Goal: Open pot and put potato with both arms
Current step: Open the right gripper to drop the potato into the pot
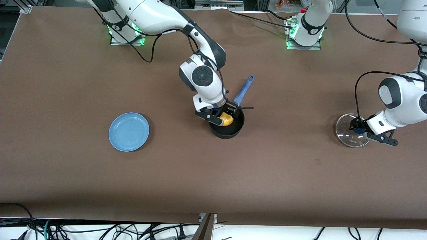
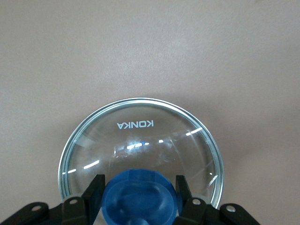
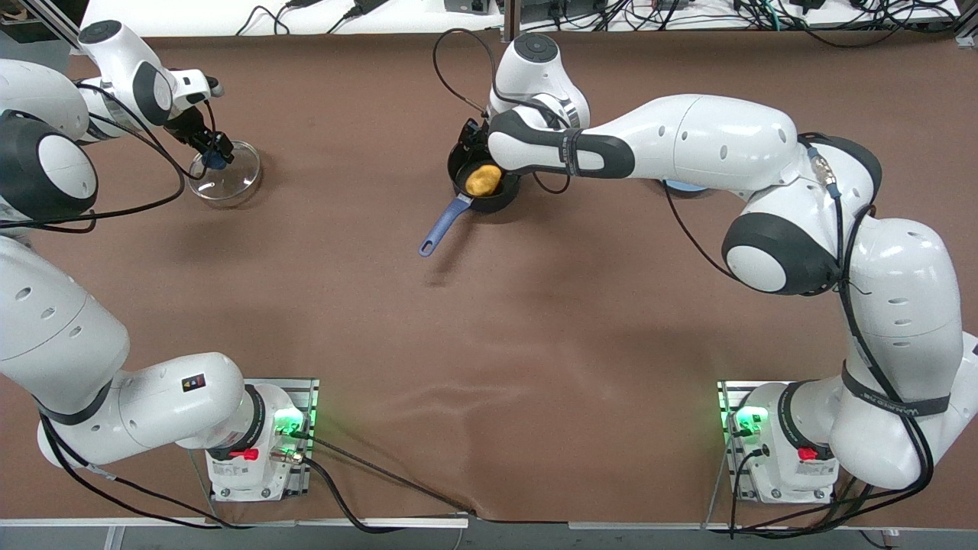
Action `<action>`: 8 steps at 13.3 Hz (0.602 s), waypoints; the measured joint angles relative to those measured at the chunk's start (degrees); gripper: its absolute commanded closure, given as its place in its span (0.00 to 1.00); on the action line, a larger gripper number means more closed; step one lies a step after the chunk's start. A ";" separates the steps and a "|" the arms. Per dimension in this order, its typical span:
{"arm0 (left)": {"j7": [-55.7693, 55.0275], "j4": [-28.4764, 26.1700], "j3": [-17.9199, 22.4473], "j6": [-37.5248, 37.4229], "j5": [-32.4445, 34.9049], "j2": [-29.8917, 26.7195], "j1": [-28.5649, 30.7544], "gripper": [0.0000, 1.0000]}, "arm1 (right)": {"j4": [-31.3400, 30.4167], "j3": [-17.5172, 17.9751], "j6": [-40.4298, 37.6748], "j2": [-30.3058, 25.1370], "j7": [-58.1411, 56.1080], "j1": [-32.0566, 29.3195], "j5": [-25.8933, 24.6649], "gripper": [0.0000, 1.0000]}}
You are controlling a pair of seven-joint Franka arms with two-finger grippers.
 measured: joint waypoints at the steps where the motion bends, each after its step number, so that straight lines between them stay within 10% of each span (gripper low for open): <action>1: 0.02 -0.03 0.13 0.46 0.00 0.53 0.01 0.42 | 0.67 -0.41 -1.80 -0.38 0.00 -0.21 -0.06 0.00; 4: 0.02 -0.01 0.23 1.74 -0.05 1.34 0.04 0.00 | 2.52 -4.24 -9.30 -4.36 -3.28 -0.44 -3.03 0.00; 8: -0.04 1.95 0.16 -1.10 -0.18 0.10 -0.04 0.00 | 2.98 -11.10 -26.19 -15.11 -24.41 -5.21 -3.40 0.00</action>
